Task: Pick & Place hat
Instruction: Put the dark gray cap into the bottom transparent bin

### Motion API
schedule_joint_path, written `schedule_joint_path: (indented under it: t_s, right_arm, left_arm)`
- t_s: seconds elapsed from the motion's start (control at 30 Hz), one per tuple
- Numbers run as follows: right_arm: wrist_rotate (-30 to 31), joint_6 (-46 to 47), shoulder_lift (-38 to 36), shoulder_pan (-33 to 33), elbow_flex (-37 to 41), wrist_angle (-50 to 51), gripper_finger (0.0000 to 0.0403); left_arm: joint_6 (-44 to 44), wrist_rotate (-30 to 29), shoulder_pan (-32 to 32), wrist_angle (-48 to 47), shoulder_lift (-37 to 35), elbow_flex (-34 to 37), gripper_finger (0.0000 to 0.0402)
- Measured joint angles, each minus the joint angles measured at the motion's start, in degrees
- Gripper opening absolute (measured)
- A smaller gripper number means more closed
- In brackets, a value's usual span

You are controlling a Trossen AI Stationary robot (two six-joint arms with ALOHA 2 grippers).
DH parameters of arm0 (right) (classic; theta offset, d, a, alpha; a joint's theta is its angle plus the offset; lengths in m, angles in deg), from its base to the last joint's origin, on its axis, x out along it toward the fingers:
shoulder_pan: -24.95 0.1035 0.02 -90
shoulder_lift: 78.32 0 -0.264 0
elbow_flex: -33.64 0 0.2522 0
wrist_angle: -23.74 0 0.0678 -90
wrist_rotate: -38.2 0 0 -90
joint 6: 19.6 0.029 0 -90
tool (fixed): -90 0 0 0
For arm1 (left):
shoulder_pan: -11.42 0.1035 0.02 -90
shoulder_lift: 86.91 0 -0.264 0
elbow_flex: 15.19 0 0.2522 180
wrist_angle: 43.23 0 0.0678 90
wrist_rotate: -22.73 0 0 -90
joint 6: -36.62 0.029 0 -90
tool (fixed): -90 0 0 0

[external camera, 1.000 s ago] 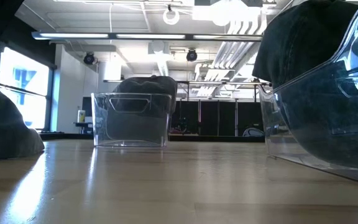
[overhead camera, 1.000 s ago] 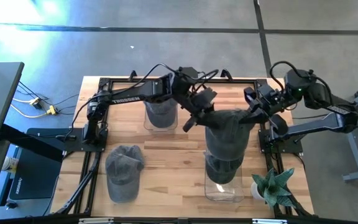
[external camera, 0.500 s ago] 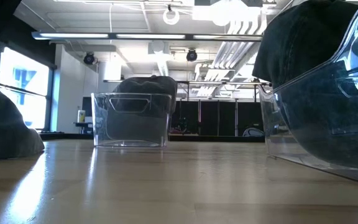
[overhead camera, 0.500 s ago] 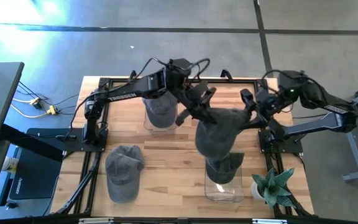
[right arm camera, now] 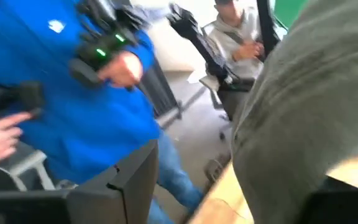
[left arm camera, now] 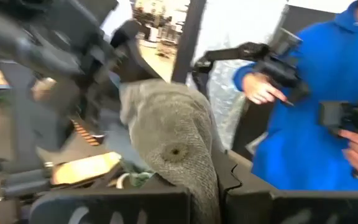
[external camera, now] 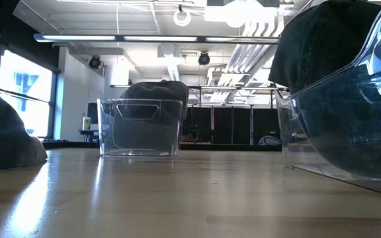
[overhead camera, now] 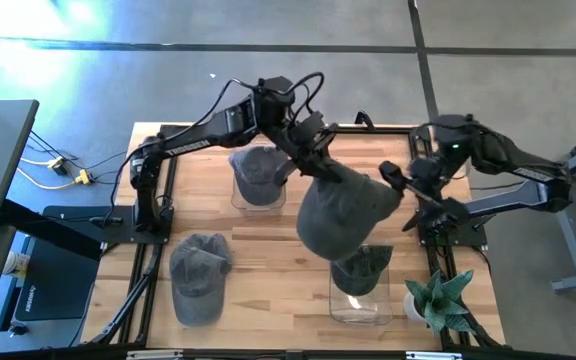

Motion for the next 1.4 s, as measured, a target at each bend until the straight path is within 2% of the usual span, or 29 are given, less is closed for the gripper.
schedule_joint_path:
  t_s: [0.1,0.23,0.33,0.4,0.53,0.57,0.67,0.8,0.9,1.0,1.13,1.4]
  right_arm:
    - [1.93,1.62,-1.11,-0.46,0.00,-3.42,0.0199]
    - [13.64,1.35,-1.36,-0.49,0.00,-4.61,0.0180]
    - [16.58,1.02,-0.52,-0.54,0.00,-4.98,0.0155]
    - [17.15,-0.18,0.01,-0.42,0.00,-4.96,0.0122]
    - [18.54,-2.10,0.01,0.05,0.00,-5.02,0.0022]
    - [18.91,-2.63,-0.12,0.05,0.00,-5.02,0.0013]
    - [19.24,-2.85,-0.59,0.05,0.00,-5.09,0.0020]
    - [19.78,-6.02,-0.91,0.05,0.00,-4.72,0.0005]
    - [20.45,-7.68,-0.91,0.04,0.00,-4.23,0.0011]
    - [21.03,-9.33,-1.22,0.03,0.00,-2.11,0.0005]
    - [22.61,-10.70,-2.44,0.05,0.00,1.45,0.0008]
    - [22.88,-10.77,-6.03,0.05,-0.01,2.39,0.0005]
  left_arm:
    - [0.00,1.25,-0.01,0.20,0.01,0.00,0.0001]
    - [0.00,0.85,-0.29,0.37,-0.01,-0.02,0.0001]
    - [0.00,0.72,-0.29,0.44,-0.01,-0.02,0.0001]
    - [0.00,0.70,-0.29,0.44,-0.01,-0.02,0.0001]
    - [-0.65,0.13,-0.29,0.44,-0.01,-0.02,0.0007]
    - [-1.48,0.82,-0.29,0.43,-0.01,-0.02,0.0016]
    - [-5.43,2.10,-0.29,0.47,0.23,-0.06,0.0059]
    - [-8.95,2.75,-0.50,0.71,1.85,-0.07,0.0140]
    - [-10.89,3.80,-1.02,1.21,3.67,-0.07,0.0194]
    - [-13.52,5.82,-1.15,0.42,4.10,0.07,0.0220]
    - [-13.53,7.48,-1.19,0.88,3.66,-0.11,0.0204]
    - [-13.77,9.49,-0.26,0.58,3.84,-0.07,0.0116]
